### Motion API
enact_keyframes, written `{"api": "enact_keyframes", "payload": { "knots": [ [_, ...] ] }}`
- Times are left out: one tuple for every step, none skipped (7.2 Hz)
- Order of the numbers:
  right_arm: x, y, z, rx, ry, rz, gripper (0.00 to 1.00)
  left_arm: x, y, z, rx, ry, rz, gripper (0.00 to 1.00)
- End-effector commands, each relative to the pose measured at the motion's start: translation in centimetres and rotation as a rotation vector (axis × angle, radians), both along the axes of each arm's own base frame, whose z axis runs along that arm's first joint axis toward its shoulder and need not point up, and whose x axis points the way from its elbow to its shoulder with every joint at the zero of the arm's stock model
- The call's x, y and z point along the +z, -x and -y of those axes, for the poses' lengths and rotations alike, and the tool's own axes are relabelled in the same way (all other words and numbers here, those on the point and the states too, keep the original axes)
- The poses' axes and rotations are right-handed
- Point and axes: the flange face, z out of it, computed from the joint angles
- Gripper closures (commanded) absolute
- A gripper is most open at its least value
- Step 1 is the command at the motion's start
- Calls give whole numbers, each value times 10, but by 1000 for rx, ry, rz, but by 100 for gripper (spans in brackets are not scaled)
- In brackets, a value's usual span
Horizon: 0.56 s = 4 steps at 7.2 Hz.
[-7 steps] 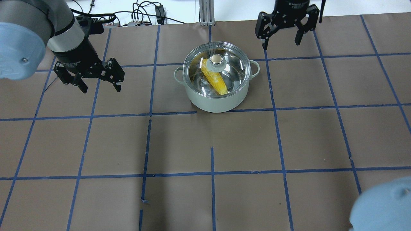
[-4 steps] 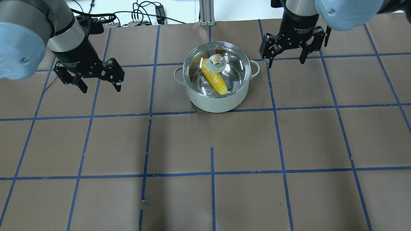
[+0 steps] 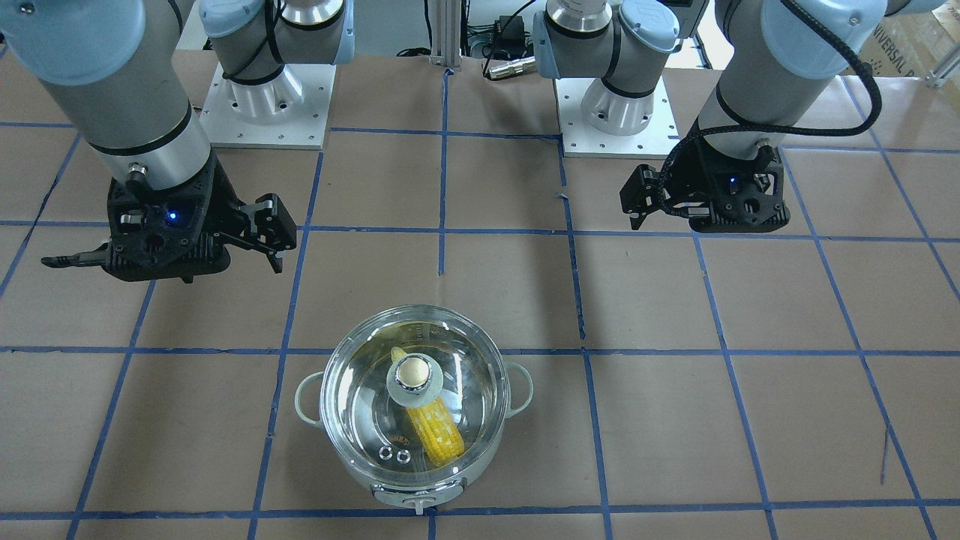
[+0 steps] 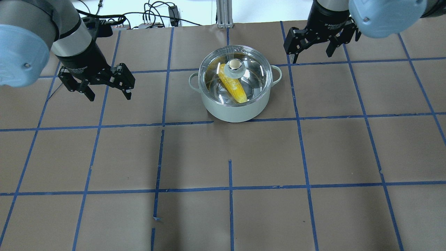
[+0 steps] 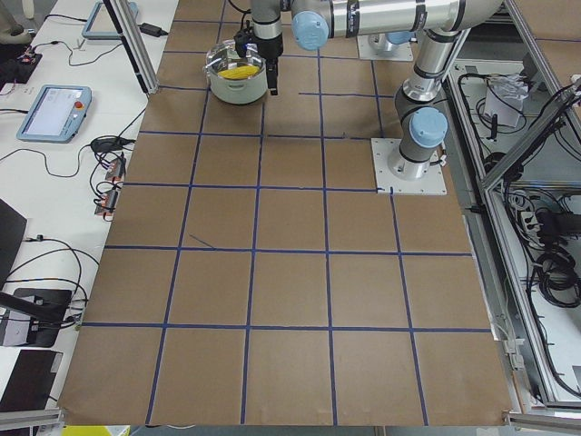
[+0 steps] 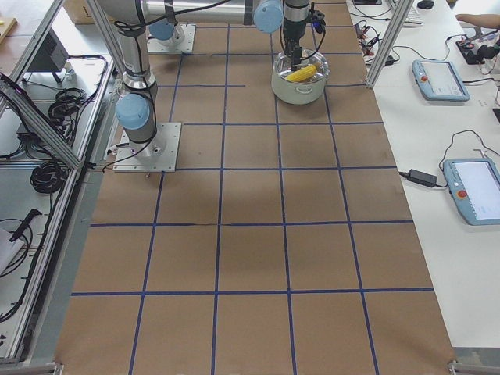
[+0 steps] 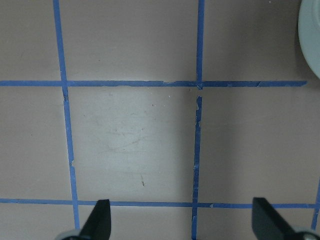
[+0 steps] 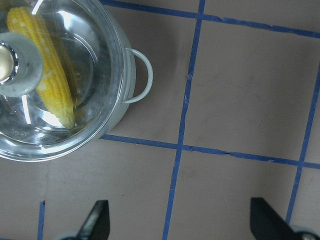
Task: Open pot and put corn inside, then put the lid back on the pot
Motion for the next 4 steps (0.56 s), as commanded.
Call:
{"api": "enact_keyframes", "payload": {
  "knots": [
    [-2,-4,3,-1,-13,1,0,0,0,0,0,0,0,0],
    [-2,-3,1,-6,-24,1,0,0,0,0,0,0,0,0],
    [-1,-3,2,-6,-20,1,0,0,0,0,0,0,0,0],
    [-2,-4,1,-4,-22,-2,0,0,0,0,0,0,0,0]
  ]
}}
